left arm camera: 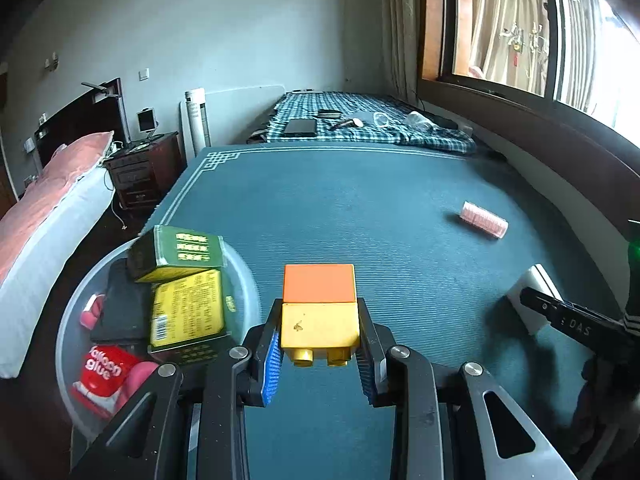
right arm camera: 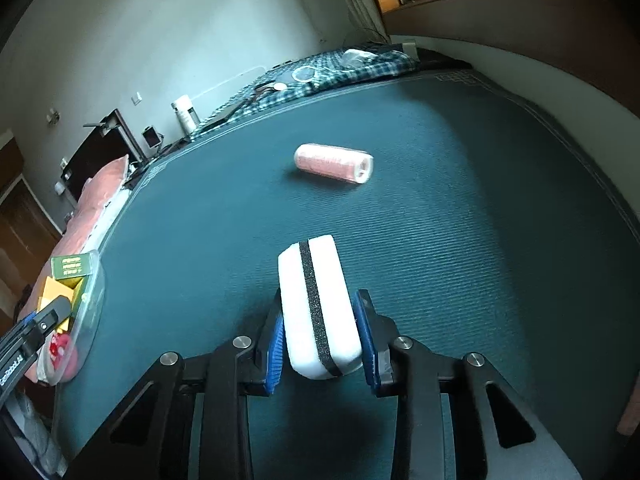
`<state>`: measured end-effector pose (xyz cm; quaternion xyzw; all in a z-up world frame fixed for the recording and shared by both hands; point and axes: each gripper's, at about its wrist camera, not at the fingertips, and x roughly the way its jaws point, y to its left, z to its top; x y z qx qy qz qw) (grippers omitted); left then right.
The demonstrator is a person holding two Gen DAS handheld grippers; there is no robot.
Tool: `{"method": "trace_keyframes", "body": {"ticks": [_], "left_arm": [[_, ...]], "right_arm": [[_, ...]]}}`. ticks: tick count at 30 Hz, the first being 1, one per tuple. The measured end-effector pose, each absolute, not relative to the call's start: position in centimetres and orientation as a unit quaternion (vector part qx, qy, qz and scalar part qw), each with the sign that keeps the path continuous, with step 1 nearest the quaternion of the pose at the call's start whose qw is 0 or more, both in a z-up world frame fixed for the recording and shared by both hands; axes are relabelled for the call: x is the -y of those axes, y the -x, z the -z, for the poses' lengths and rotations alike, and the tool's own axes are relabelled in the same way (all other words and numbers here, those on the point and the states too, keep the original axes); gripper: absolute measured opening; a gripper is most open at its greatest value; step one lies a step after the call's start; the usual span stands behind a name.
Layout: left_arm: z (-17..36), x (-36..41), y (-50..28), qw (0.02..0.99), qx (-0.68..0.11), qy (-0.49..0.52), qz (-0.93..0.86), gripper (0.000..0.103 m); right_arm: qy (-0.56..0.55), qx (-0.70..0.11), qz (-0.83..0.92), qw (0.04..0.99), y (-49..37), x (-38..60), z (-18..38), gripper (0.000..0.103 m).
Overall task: Organize objects
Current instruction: 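Carry foam block with right tool while left tool carries brick over bowl, then open left tool dropping brick into bowl while right tool releases foam block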
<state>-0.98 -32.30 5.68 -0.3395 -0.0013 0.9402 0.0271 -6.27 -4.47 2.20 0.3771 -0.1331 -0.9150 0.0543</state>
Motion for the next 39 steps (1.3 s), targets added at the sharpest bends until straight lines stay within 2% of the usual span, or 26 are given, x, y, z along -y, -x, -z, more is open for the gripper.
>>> {"method": "trace_keyframes", "body": {"ticks": [13, 23, 31, 33, 35, 39], "left_arm": [[-6.3, 40.6, -0.8, -0.043, 0.022, 0.330, -0.943, 0.033], [-6.3, 47.2, -1.2, -0.099, 0.031, 0.329, -0.939, 0.033], [-5.5, 49.7, -0.2, -0.099, 0.048, 0.334, -0.936, 0.034], [-5.3, 50.2, 0.3, -0.080, 0.069, 0.337, -0.936, 0.043], [-5.2, 50.7, 0.3, -0.065, 0.088, 0.333, -0.936, 0.076], [-5.3, 51.4, 0.0, -0.064, 0.092, 0.326, -0.939, 0.076]], "right_arm": [[-0.352, 0.119, 0.908, 0.194, 5.1, 14.5, -6.7, 0.032], [-0.360, 0.106, 0.874, 0.308, 4.1, 23.9, -8.2, 0.032], [-0.370, 0.083, 0.856, 0.351, 3.7, 29.4, -7.8, 0.032], [-0.375, 0.082, 0.852, 0.355, 3.8, 30.3, -7.4, 0.032], [-0.379, 0.081, 0.850, 0.356, 4.0, 30.8, -7.3, 0.032], [-0.384, 0.083, 0.849, 0.354, 4.7, 31.4, -6.9, 0.032]]}}
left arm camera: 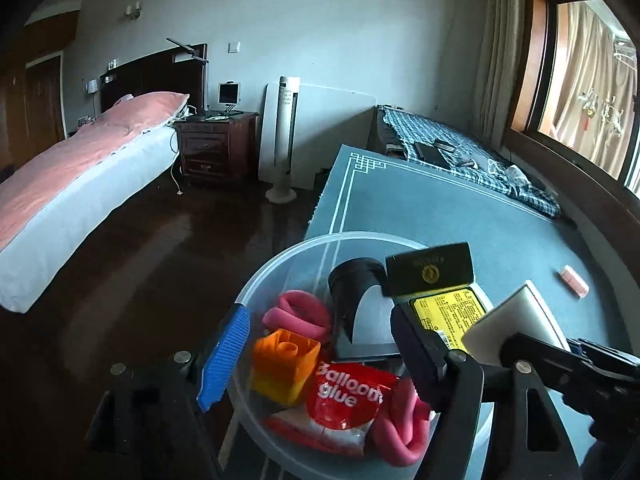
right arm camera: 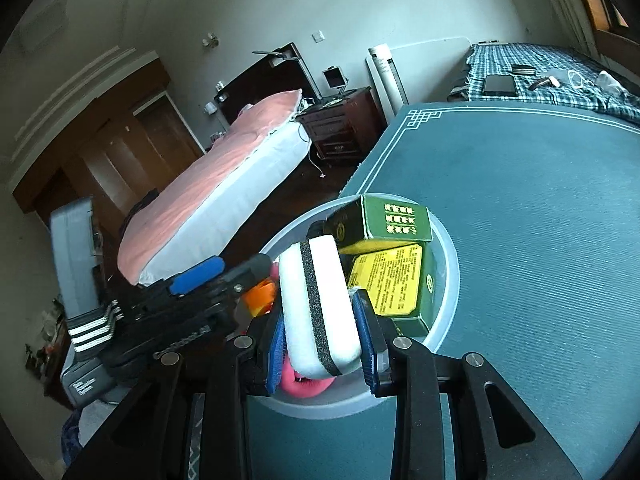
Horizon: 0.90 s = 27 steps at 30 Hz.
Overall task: Organize objects
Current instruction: 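Open left tool dropping brick into bowl while right tool releases foam block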
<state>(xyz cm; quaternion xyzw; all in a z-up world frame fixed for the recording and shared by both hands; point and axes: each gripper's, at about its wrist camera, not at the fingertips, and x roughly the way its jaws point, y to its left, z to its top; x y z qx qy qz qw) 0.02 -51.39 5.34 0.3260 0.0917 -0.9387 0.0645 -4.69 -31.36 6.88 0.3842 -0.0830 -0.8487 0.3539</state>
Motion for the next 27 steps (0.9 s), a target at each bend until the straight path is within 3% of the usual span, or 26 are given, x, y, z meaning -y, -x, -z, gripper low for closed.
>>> {"method": "trace_keyframes", "body": {"ticks": [15, 19, 27], "left_arm": [[-6.2, 53.4, -1.6, 0.093, -0.112, -0.311, 0.939, 0.077], [-6.2, 53.3, -1.7, 0.098, -0.116, -0.311, 0.938, 0.081], [-6.3, 52.8, -1.8, 0.102, -0.114, -0.313, 0.937, 0.082]], "right_arm": [[-0.396, 0.081, 0.839, 0.364, 5.8, 33.4, -5.9, 0.036], [-0.393, 0.084, 0.842, 0.359, 6.0, 33.3, -5.9, 0.054], [-0.373, 0.064, 0.874, 0.306, 6.7, 31.7, -6.0, 0.055]]}}
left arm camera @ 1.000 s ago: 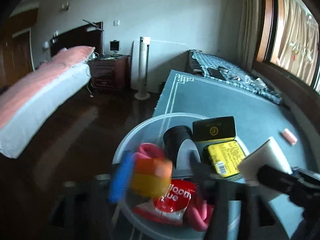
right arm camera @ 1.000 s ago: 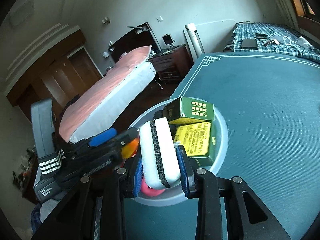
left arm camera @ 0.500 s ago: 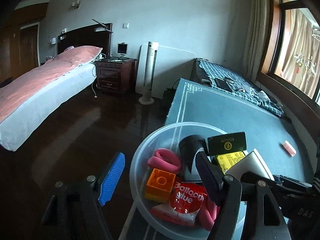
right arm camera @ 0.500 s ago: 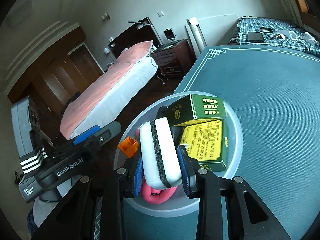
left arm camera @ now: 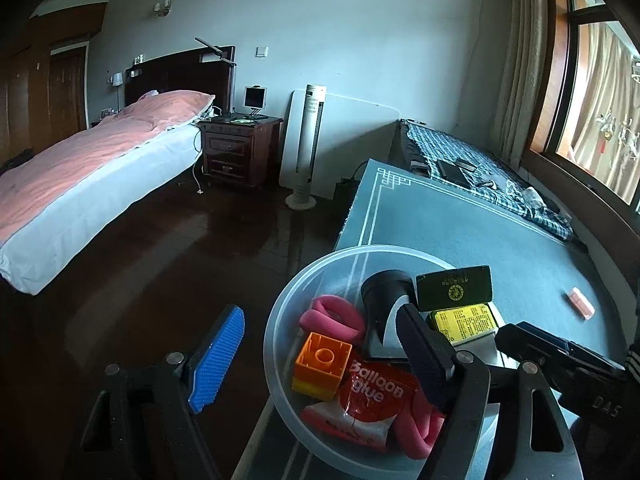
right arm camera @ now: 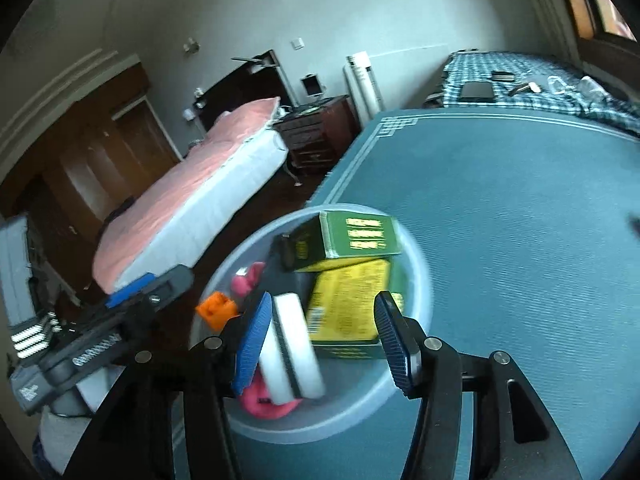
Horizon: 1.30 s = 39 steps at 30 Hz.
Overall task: Organize objects
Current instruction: 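Open left tool dropping brick into bowl while right tool releases foam block, then move right tool to a pink hair roller and grasp it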
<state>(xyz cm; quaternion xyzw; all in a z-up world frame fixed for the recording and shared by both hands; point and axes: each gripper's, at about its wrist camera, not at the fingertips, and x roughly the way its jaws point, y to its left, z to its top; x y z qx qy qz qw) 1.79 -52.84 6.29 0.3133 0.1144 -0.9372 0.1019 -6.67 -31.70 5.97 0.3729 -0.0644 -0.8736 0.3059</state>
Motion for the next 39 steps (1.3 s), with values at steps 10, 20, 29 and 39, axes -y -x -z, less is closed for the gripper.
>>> {"method": "trace_keyframes", "body": {"ticks": [10, 20, 29, 39], "left_arm": [[-6.6, 51.6, -2.0, 0.097, -0.107, -0.314, 0.938, 0.082], [-7.1, 48.5, -2.0, 0.080, -0.089, -0.311, 0.943, 0.092], [-7.3, 44.3, -1.6, 0.048, -0.076, -0.317, 0.944, 0.094], [-7.2, 39.0, -1.5, 0.011, -0.050, -0.326, 0.944, 0.095]], "right_arm": [[-0.359, 0.045, 0.891, 0.275, 6.1, 29.7, -6.1, 0.055], [-0.369, 0.085, 0.891, 0.250, 5.0, 25.6, -5.7, 0.060], [-0.370, 0.116, 0.899, 0.204, 3.4, 19.8, -5.3, 0.061], [-0.370, 0.139, 0.907, 0.145, 1.6, 12.7, -4.2, 0.061]]}}
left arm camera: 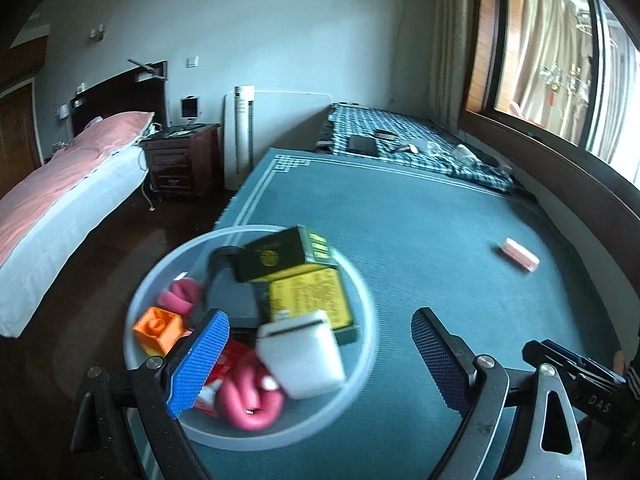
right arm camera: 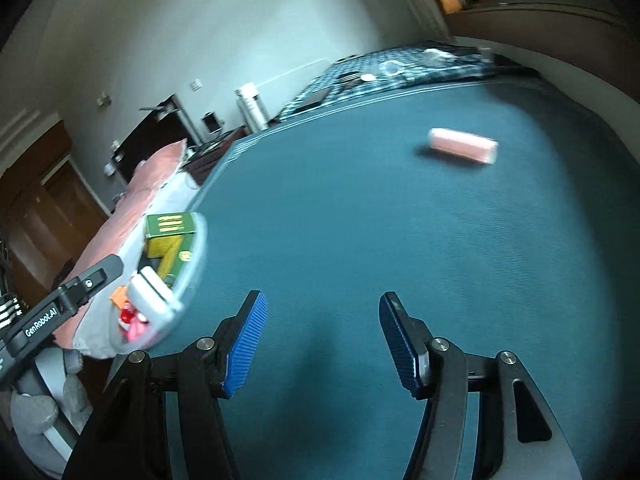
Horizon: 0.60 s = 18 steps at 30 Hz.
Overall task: Organize objects
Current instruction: 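Move right tool to a pink hair roller and grasp it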
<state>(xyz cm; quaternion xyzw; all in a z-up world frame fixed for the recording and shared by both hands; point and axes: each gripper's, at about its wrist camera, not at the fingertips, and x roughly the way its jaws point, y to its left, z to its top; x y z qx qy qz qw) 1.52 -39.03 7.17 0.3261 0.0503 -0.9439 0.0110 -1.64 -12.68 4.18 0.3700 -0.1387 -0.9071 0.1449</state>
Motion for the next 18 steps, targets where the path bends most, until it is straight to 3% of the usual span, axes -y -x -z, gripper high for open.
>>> {"method": "trace_keyframes", "body": {"ticks": [18], "left_arm": [[-7.5, 27.3, 1.4, -0.077, 0.016, -0.337, 0.938, 0.095]], "right_arm": [[-0.317, 0.181, 0.930, -0.043, -4.1, -3.3, -4.7, 0.061]]}}
